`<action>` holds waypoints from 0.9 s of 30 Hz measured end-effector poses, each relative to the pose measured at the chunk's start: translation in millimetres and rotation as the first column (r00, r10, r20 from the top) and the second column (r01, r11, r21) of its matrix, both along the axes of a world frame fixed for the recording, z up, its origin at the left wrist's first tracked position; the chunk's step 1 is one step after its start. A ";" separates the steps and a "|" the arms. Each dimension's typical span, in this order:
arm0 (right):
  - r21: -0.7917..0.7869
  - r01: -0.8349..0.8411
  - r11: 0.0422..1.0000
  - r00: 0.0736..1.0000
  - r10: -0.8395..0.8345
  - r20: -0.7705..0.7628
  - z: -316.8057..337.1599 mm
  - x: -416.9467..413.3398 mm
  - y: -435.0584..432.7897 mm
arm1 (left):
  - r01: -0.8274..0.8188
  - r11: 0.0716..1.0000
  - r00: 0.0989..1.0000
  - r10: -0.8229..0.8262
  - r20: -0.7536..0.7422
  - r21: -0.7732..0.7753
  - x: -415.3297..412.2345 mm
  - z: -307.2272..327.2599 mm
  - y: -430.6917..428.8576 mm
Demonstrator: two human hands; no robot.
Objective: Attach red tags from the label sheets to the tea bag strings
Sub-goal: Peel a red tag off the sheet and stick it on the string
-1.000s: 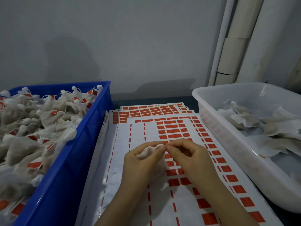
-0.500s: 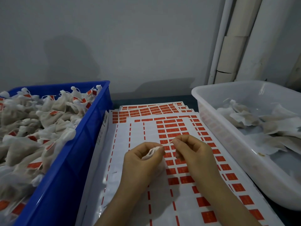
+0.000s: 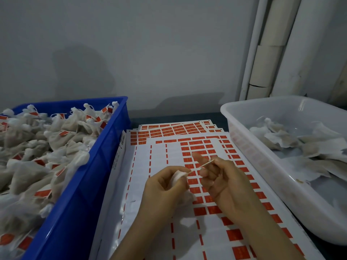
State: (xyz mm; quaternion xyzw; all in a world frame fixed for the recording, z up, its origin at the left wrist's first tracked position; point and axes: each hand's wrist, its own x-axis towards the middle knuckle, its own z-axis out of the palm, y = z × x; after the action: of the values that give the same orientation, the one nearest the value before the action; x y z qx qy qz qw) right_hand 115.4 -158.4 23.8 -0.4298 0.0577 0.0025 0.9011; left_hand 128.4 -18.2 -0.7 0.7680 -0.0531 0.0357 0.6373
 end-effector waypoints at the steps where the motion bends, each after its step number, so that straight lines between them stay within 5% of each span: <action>1: 0.044 -0.027 0.999 1.000 0.027 0.000 -0.2 -0.4 1.3 | 0.021 1.000 1.000 -0.021 -0.010 -0.009 -1.1 -0.6 0.6; 5: 0.005 -0.051 0.999 0.999 0.051 -0.001 -5.9 1.6 3.9 | 0.083 0.993 0.996 -0.085 0.021 0.079 -3.3 -1.0 -0.9; 7: -0.181 -0.013 0.983 1.000 0.014 0.002 -9.6 3.8 4.3 | 0.043 0.993 0.997 -0.050 0.061 0.112 -0.6 -1.1 0.1; 10: -0.719 0.115 0.685 0.992 -0.049 0.113 -16.9 3.8 4.8 | -0.043 0.989 0.993 0.026 0.114 0.144 2.8 -2.1 4.8; 12: -0.836 0.152 0.527 0.983 0.009 0.184 -20.2 1.1 7.6 | -0.054 0.985 0.990 0.031 0.137 0.162 2.6 -3.0 6.9; 21: -0.898 0.274 0.345 0.957 -0.010 0.289 -24.0 1.7 9.7 | -0.016 0.982 0.970 -0.032 0.241 0.191 2.7 -4.8 4.7; 27: -0.875 0.300 0.379 0.945 0.008 0.328 -26.2 -0.9 11.0 | -0.035 0.976 0.952 -0.033 0.303 0.217 2.2 -2.0 6.5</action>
State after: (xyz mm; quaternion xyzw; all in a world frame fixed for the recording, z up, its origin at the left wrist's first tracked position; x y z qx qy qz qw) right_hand 114.5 -147.4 -2.5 -0.8426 -0.0391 -0.1704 0.5093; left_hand 130.5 -11.7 -2.7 0.8190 -0.1541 0.1481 0.5325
